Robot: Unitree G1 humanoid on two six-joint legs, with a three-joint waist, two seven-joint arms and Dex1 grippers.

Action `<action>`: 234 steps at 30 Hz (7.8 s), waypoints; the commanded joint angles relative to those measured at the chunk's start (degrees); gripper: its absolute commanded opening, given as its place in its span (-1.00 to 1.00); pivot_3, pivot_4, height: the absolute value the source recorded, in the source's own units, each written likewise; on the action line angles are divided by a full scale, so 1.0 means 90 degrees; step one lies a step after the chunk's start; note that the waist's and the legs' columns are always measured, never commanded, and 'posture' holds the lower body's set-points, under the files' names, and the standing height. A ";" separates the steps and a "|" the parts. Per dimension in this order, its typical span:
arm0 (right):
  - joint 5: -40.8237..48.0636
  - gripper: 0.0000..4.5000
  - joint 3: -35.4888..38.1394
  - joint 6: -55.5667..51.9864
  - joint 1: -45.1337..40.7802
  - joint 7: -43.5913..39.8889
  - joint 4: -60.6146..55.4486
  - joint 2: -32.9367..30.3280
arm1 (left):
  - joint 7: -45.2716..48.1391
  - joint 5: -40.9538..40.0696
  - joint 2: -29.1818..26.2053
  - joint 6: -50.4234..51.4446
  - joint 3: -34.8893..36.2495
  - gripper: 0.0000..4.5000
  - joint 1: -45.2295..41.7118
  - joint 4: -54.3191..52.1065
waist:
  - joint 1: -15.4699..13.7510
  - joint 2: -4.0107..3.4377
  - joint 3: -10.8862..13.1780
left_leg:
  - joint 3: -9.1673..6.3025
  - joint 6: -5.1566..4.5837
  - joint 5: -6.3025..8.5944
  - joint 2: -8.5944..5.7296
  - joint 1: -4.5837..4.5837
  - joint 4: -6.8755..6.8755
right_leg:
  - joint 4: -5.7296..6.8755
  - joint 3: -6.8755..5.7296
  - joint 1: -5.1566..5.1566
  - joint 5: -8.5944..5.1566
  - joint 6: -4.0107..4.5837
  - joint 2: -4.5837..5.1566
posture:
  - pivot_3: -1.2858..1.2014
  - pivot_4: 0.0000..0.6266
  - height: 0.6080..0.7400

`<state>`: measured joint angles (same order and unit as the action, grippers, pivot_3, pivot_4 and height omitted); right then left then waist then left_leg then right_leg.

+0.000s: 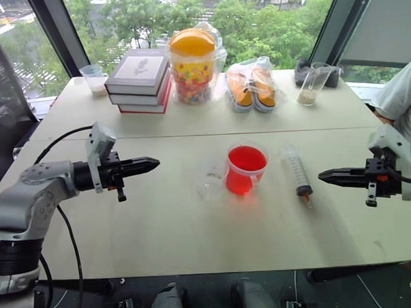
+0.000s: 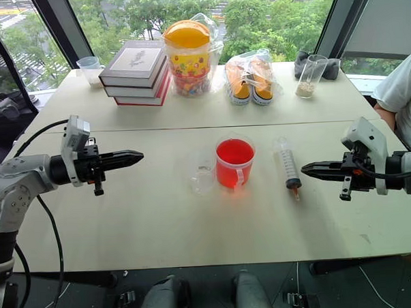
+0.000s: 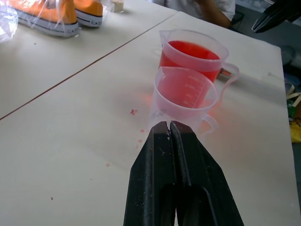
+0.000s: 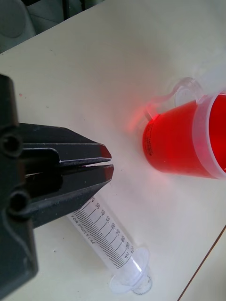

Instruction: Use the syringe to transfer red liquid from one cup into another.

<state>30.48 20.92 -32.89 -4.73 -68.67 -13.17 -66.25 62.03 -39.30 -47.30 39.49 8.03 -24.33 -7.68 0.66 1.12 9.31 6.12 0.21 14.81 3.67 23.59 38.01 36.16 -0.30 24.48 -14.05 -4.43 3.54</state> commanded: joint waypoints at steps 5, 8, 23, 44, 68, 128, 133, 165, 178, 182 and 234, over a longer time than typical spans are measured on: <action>-0.0015 -0.99 0.0135 0.0023 -0.0073 -0.0041 -0.0026 -0.0092 | -0.0058 -0.0056 -0.0038 -0.0091 0.0253 -0.98 -0.0037 -0.0181 | -0.0004 0.0000 0.0000 | 0.0000 0.0000 0.0000 0.0000 0.0000 0.0000 | 0.0000 0.0000 0.0000 0.0000 0.0000 0.0000 | 0.03 -0.52 1.00; -0.0043 -0.99 0.0101 0.0045 -0.0089 -0.0023 -0.0020 -0.0080 | -0.0035 -0.0039 -0.0062 -0.0131 0.0236 -0.98 -0.0030 -0.0203 | -0.0003 0.0000 0.0000 | 0.0000 0.0000 0.0000 0.0000 0.0000 0.0000 | 0.0000 0.0000 0.0000 0.0000 0.0000 0.0000 | 0.03 -0.52 1.00; -0.0297 -0.99 -0.0089 0.0159 -0.0168 0.0240 -0.0183 -0.0062 | -0.0107 0.0131 -0.0081 -0.0140 0.0136 -0.98 0.0053 -0.0210 | 0.0001 0.0000 0.0000 | 0.0001 0.0000 0.0000 0.0000 0.0000 0.0000 | 0.0000 0.0000 -0.0001 0.0000 0.0000 0.0000 | 0.03 -0.52 1.00; -0.0734 0.98 -0.2006 -0.2941 -0.2687 0.1440 0.0363 -0.0350 | -0.0104 0.0514 0.0395 -0.0443 -0.0496 -1.00 -0.0314 -0.0150 | 0.0005 -0.0002 -0.0001 | 0.0004 0.0001 -0.0001 0.0001 -0.0005 0.0007 | 0.0005 0.0006 0.0000 0.0000 0.0004 0.0002 | 0.03 -0.52 1.00; -0.2987 0.98 -0.5454 -0.4211 -0.8424 0.1831 0.8483 0.2933 | 0.0043 0.0957 0.0859 -0.1088 -0.0924 -1.00 -0.0442 -0.0305 | 0.0016 -0.0007 -0.0002 | 0.0038 0.0002 -0.0004 -0.0004 0.0108 0.0021 | 0.0041 0.0012 0.0111 0.0021 -0.0029 -0.0002 | 0.03 -0.52 1.00; 0.0542 -0.36 0.0057 -0.2617 -0.4246 0.3584 -0.1418 0.4532 | 0.0449 0.0740 0.0587 -0.0418 -0.0727 -0.89 -0.2017 0.0993 | 0.0009 -0.0012 0.0002 | -0.0005 0.0045 -0.0030 0.0004 0.0089 0.0025 | 0.0099 0.0005 0.0103 0.0022 -0.0032 -0.0030 | 0.03 -0.52 1.00; 0.0386 -0.36 -0.0468 -0.1789 -0.3686 0.3760 -0.1522 0.4822 | 0.0374 0.0512 0.0791 -0.0018 -0.0622 0.07 -0.2402 0.1102 | 0.0012 -0.0012 0.0002 | -0.0009 0.0044 -0.0030 0.0004 0.0088 0.0025 | 0.0102 0.0005 0.0103 0.0022 -0.0032 -0.0032 | 0.03 -0.52 1.00; -0.0166 -0.36 -0.1618 0.0354 -0.2553 0.3980 -0.0815 0.4955 | 0.1093 0.0107 0.2498 0.0679 -0.1180 0.97 -0.4318 0.1860 | 0.0017 -0.0011 0.0002 | -0.0017 0.0045 -0.0031 0.0003 0.0088 0.0026 | 0.0102 0.0006 0.0102 0.0022 -0.0033 -0.0038 | 0.03 -0.52 1.00; -0.0020 -0.36 -0.1707 0.0240 -0.2496 0.4080 -0.1068 0.4950 | 0.1091 0.0622 0.2969 0.0000 -0.1361 0.97 -0.4607 0.2569 | 0.0016 -0.0011 0.0003 | -0.0019 0.0044 -0.0031 0.0003 0.0088 0.0026 | 0.0102 0.0006 0.0102 0.0022 -0.0033 -0.0038 | 0.03 -0.52 1.00; 0.0024 -0.36 -0.1722 0.0207 -0.2471 0.4095 -0.1129 0.4919 | 0.1131 0.0658 0.3076 -0.0033 -0.1369 0.97 -0.4675 0.2679 | 0.0012 -0.0011 0.0003 | -0.0020 0.0044 -0.0031 0.0003 0.0088 0.0026 | 0.0102 0.0006 0.0102 0.0022 -0.0033 -0.0039 | 0.03 -0.52 1.00; -0.0128 -0.36 -0.2121 0.0604 -0.1693 0.3773 -0.0556 0.4754 | 0.0495 0.0601 0.3532 -0.0358 -0.0828 -0.97 -0.5345 0.3095 | 0.0013 -0.0010 0.0003 | -0.0023 0.0044 -0.0031 0.0003 0.0089 0.0027 | 0.0100 0.0007 0.0101 0.0022 -0.0034 -0.0042 | 0.03 -0.52 1.00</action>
<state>30.08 4.49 -25.80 -22.21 -33.54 -19.59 -23.19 67.35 -32.46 -15.09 39.75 -3.70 -67.22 22.52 0.77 1.03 9.34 5.92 0.61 14.53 3.69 24.39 38.25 37.06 -0.23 25.39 -13.86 -4.74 3.17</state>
